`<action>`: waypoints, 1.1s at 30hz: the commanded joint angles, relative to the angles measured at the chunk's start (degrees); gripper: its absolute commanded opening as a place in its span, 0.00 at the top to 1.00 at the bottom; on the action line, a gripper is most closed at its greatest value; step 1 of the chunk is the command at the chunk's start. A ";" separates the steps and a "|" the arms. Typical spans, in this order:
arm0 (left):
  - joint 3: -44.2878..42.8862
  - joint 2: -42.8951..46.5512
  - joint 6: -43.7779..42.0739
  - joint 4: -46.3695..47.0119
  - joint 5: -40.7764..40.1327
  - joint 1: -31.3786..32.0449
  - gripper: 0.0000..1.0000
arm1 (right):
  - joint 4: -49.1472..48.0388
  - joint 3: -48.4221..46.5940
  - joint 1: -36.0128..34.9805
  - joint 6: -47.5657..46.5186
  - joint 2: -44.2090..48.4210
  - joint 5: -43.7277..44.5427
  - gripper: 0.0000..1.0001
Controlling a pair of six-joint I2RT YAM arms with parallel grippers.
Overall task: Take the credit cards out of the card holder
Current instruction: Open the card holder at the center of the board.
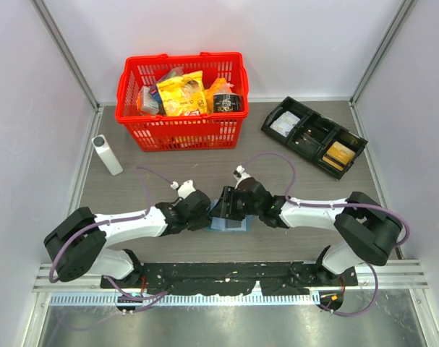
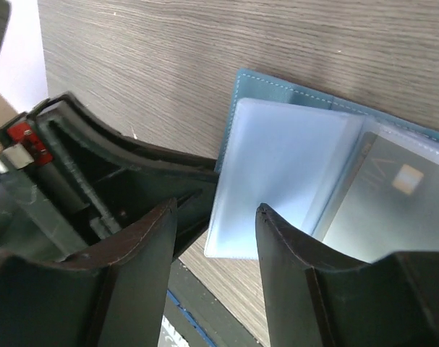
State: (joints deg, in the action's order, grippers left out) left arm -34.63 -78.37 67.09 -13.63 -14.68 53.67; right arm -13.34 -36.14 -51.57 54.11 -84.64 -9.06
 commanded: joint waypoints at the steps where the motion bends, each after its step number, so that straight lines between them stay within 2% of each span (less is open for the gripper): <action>1: 3.60 4.00 3.13 1.06 -0.61 0.12 0.64 | -1.69 -2.53 -0.37 -1.72 -2.80 -1.05 0.47; 6: 6.33 10.76 4.28 -2.01 -2.19 -0.84 0.38 | -0.20 -5.25 -0.28 -3.48 -6.67 -2.28 0.39; 9: 7.21 16.29 4.10 -4.82 -2.90 -1.11 0.27 | 2.79 -7.62 -0.37 -6.10 -7.12 -2.10 0.36; 12: 6.69 20.87 3.40 -8.95 -5.35 -1.11 0.04 | 10.43 -12.37 -0.37 -9.45 -6.68 0.34 0.33; 13: 5.90 22.37 3.05 -11.05 -6.49 -1.11 0.01 | 15.05 -14.64 -0.37 -11.72 -6.24 1.05 0.31; 17: 3.09 28.17 -0.64 -18.09 -10.10 -1.20 0.00 | 26.06 -20.71 -0.28 -18.49 -4.75 6.67 0.29; 22: 2.20 37.56 -7.23 -19.33 -11.60 -1.20 0.00 | 37.58 -28.53 -0.02 -26.75 -3.34 16.16 0.21; 23: 2.98 39.50 -8.98 -17.85 -11.60 -1.20 0.00 | 41.86 -31.51 -0.11 -27.56 -3.25 19.66 0.21; 25: 4.74 44.59 -12.32 -13.90 -10.64 -1.20 0.00 | 44.36 -32.24 -0.11 -27.92 -0.90 27.20 0.21; 27: 6.59 48.82 -12.86 -10.47 -10.20 -1.11 0.00 | 44.11 -29.36 -0.11 -25.55 3.66 37.29 0.09; 29: 7.04 51.03 -14.09 -7.30 -8.27 -1.20 0.00 | 43.93 -25.41 0.85 -22.56 8.69 42.17 0.09; 30: 6.34 50.69 -14.53 -7.03 -7.31 -1.20 0.00 | 43.76 -24.43 1.82 -22.38 10.70 42.46 0.09; 32: 2.75 46.58 -16.19 -8.60 -4.67 -1.20 0.00 | 43.84 -21.61 7.16 -20.81 12.47 37.65 0.09; 33: 0.47 43.85 -17.33 -9.39 -3.09 -1.20 0.00 | 43.75 -19.52 12.76 -20.36 12.66 29.27 0.09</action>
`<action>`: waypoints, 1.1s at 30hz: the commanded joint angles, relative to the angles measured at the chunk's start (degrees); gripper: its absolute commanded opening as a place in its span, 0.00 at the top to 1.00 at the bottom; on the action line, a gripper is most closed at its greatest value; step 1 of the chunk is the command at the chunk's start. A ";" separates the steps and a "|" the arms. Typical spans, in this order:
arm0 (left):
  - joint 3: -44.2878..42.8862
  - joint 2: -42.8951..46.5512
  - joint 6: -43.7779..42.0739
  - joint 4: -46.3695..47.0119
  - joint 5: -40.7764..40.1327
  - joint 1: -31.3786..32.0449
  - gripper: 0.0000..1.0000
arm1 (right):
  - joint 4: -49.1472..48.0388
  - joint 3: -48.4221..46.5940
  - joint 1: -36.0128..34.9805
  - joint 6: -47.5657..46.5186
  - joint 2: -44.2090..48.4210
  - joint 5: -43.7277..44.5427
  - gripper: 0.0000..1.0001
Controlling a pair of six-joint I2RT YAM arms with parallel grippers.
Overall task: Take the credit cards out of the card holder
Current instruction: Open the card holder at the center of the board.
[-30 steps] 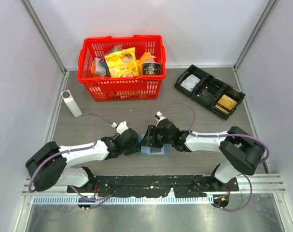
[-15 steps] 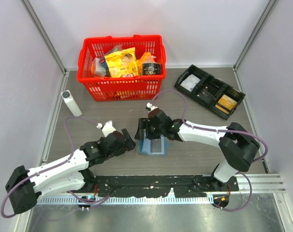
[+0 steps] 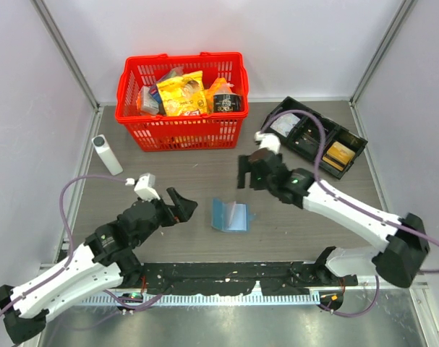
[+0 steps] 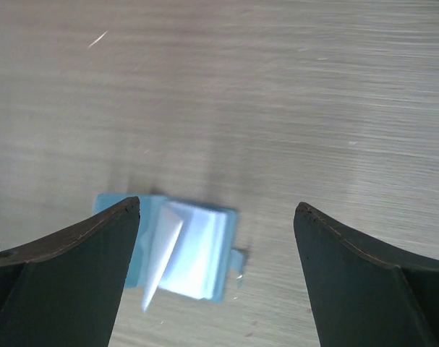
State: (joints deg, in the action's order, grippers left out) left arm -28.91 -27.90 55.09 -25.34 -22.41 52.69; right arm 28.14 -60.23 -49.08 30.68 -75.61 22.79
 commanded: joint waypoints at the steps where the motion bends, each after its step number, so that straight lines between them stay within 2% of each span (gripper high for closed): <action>1: -7.72 -10.21 -6.82 1.27 7.01 -0.13 0.00 | 2.36 6.85 12.58 3.86 3.63 -8.84 0.09; 2: -9.57 -13.90 -7.97 1.09 9.21 -0.04 0.00 | 2.36 7.66 16.09 3.78 3.63 -10.73 0.09; 5: -14.15 -22.09 -8.77 0.65 11.51 1.36 0.00 | 2.36 9.77 16.74 1.59 5.99 -11.71 0.09; 10: -19.86 -31.76 -11.93 0.12 9.59 5.49 0.00 | 4.81 8.99 16.74 -2.72 8.03 -7.32 0.09; 14: -27.23 -39.49 -14.40 -5.13 4.06 10.32 0.00 | 5.61 9.42 16.74 -4.92 6.71 -7.14 0.09; 17: -33.39 -46.17 -14.31 -9.62 2.91 13.14 0.00 | 6.22 9.78 16.82 -4.84 5.57 -6.97 0.09; 22: -41.66 -54.88 -11.76 -13.07 4.39 15.86 0.20 | 4.56 11.79 16.65 -4.57 5.83 -7.75 0.09; 30: -39.57 -60.42 -8.95 -10.34 2.12 16.05 0.25 | 0.26 16.01 16.56 -3.26 7.06 -14.17 0.10; 33: -36.50 -61.48 -6.58 -8.59 2.90 14.29 0.26 | -2.99 17.95 16.65 -2.81 8.29 -17.50 0.12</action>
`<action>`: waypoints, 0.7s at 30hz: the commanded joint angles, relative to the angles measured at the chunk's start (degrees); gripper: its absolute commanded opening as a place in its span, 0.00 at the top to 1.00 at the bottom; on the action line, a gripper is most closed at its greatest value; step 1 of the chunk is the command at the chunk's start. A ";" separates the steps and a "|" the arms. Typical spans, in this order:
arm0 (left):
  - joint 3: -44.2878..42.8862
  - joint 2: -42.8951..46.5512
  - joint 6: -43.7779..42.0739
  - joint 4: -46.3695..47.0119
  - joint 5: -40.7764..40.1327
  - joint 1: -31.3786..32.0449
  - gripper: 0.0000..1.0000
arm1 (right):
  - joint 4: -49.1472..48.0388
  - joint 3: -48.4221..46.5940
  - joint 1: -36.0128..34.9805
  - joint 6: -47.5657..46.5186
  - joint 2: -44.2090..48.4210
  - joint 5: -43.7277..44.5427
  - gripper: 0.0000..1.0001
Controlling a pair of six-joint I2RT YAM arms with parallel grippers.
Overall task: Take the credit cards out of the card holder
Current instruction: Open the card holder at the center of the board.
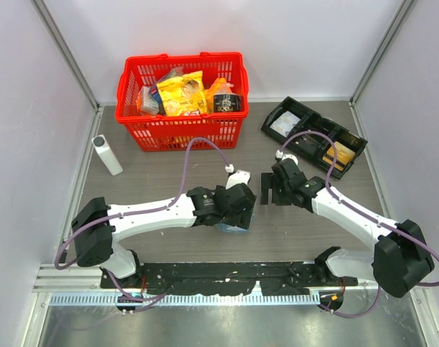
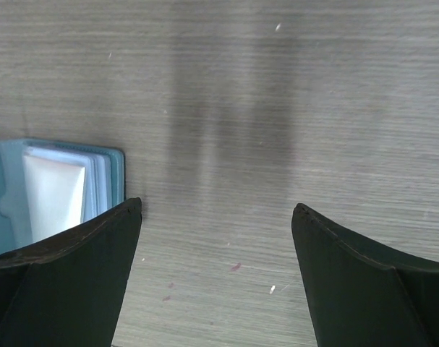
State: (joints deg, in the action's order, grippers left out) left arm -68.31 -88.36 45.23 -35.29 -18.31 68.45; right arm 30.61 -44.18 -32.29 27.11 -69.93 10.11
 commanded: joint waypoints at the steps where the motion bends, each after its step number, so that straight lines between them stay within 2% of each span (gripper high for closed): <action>1: 4.32 -1.03 3.89 2.06 -0.95 -2.17 0.26 | -5.91 2.60 -0.14 1.10 2.78 -5.10 0.12; 7: 12.23 -0.32 6.44 7.68 1.69 -6.48 0.28 | -6.88 2.09 -1.89 2.06 2.52 -8.09 0.21; 13: 19.88 1.34 11.71 14.01 4.59 -8.42 0.32 | -6.62 -1.87 -8.22 3.12 -0.99 -5.45 0.23; 18: 22.25 1.70 13.65 16.04 5.74 -8.59 0.36 | -8.01 -5.29 -13.05 4.26 -4.60 -4.92 0.28; 21: 23.66 2.13 14.53 17.09 5.82 -8.68 0.39 | -10.65 -5.39 -13.41 5.75 -6.53 -7.38 0.32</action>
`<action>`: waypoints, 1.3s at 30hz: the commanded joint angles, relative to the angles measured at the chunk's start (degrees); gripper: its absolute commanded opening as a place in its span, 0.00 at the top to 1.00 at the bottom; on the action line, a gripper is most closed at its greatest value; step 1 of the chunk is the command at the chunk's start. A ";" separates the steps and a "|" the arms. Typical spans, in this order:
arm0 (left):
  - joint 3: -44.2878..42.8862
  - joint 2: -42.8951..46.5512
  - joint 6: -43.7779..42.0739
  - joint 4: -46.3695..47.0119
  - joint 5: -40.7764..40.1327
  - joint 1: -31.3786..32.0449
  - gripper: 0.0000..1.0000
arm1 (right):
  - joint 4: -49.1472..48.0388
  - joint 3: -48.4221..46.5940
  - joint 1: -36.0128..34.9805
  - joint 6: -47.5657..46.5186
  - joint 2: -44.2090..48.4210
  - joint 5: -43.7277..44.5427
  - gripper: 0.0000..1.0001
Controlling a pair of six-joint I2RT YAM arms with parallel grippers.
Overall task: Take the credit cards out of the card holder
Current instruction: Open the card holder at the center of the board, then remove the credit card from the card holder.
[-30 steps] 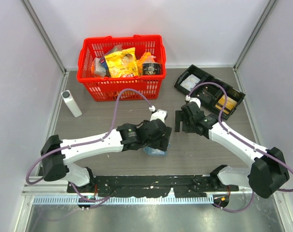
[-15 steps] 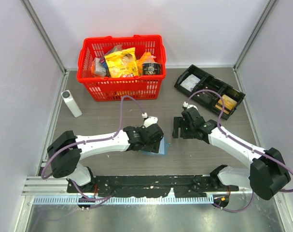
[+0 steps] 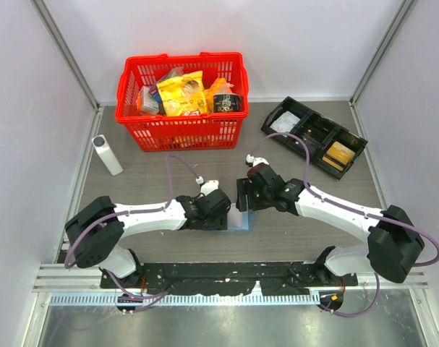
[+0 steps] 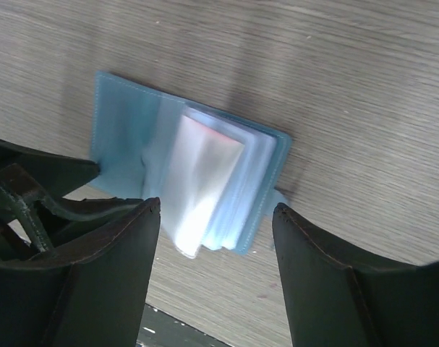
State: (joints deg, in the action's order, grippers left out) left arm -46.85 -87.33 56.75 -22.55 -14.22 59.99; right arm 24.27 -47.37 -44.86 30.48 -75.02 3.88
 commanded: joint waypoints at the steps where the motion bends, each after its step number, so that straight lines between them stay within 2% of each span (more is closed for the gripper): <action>1: 2.55 1.28 3.54 4.79 1.91 -0.39 0.40 | -4.67 -2.20 -0.84 3.00 -1.79 -1.24 0.34; 6: 4.66 2.42 4.60 6.81 2.70 -1.19 0.43 | -7.04 -0.97 -0.93 4.85 -3.46 -2.03 0.37; 27: 5.81 2.87 5.91 8.92 4.46 -1.28 0.44 | -13.02 4.13 -0.84 9.69 -8.03 -5.99 0.39; 39: 5.89 3.30 5.83 9.71 4.99 -1.28 0.45 | -12.94 3.08 -0.93 9.69 -7.25 -8.18 0.48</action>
State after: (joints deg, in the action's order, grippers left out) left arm -42.11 -84.09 61.14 -16.43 -11.97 58.48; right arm 13.67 -43.11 -45.63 39.40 -83.31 -1.74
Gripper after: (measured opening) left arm 0.556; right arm 0.525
